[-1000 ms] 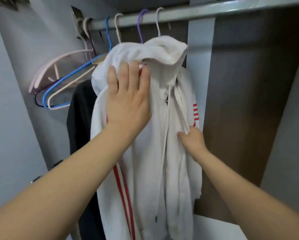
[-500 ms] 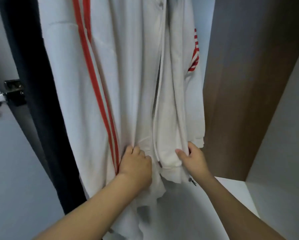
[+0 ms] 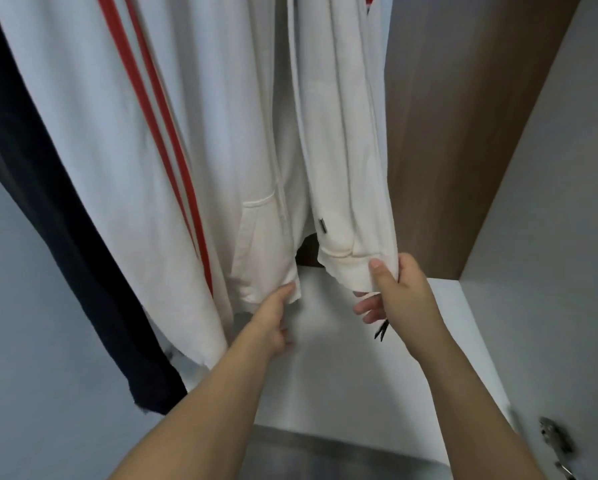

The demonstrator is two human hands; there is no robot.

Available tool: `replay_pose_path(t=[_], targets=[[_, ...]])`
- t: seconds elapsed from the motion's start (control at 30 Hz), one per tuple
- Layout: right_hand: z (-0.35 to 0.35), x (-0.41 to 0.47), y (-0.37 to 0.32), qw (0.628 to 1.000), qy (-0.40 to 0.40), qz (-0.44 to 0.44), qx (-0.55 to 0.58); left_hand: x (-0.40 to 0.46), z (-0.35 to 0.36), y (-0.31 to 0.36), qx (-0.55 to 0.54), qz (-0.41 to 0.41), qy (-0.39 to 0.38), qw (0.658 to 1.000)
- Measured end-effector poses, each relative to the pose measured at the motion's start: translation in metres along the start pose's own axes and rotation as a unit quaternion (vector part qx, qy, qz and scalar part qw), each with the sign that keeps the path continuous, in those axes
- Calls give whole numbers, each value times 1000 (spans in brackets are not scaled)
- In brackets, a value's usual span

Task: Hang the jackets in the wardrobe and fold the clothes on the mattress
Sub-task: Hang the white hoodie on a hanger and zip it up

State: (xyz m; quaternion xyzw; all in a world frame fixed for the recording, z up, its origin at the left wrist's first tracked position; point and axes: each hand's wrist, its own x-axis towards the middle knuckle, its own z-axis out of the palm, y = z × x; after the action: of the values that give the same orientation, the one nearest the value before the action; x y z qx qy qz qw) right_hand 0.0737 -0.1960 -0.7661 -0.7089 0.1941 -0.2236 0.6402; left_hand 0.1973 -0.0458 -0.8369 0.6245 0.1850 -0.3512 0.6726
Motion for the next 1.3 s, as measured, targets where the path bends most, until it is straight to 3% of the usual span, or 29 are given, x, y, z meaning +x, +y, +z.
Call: replay_pose_path(t=[0.13,0.2,0.27,0.33,0.4,0.47,0.57,0.67,0.8,1.03,1.17,1.3], targets=[[-11,-6,-12,993,-43,100,50,4,17,-5,-184,73,-59,978],[-20,-7,-15,981,-54,134,132,1,26,-8,-184,90,-77,976],[-30,-7,-15,955,-76,165,233,-12,33,-12,-119,117,-96,981],[-36,-7,-14,915,-117,186,339,-34,33,-9,-115,139,-148,972],[-36,-8,-13,860,-138,188,453,-61,25,-2,-188,136,-230,945],[-30,-11,-11,826,-126,170,522,-87,13,3,-232,123,-294,919],[-15,-14,-8,813,-78,154,556,-113,-1,-2,-198,73,-323,923],[-7,-14,-2,814,-65,165,552,-123,-6,-4,-159,79,-314,933],[-3,-20,0,835,-103,217,495,-126,-2,4,-237,126,-260,928],[14,-32,-4,840,-240,265,409,-127,-3,10,-188,147,-282,929],[15,-34,-2,849,-267,218,401,-125,-9,13,-83,236,-280,927],[6,-30,0,863,-303,159,371,-128,-8,9,-22,371,-234,899]])
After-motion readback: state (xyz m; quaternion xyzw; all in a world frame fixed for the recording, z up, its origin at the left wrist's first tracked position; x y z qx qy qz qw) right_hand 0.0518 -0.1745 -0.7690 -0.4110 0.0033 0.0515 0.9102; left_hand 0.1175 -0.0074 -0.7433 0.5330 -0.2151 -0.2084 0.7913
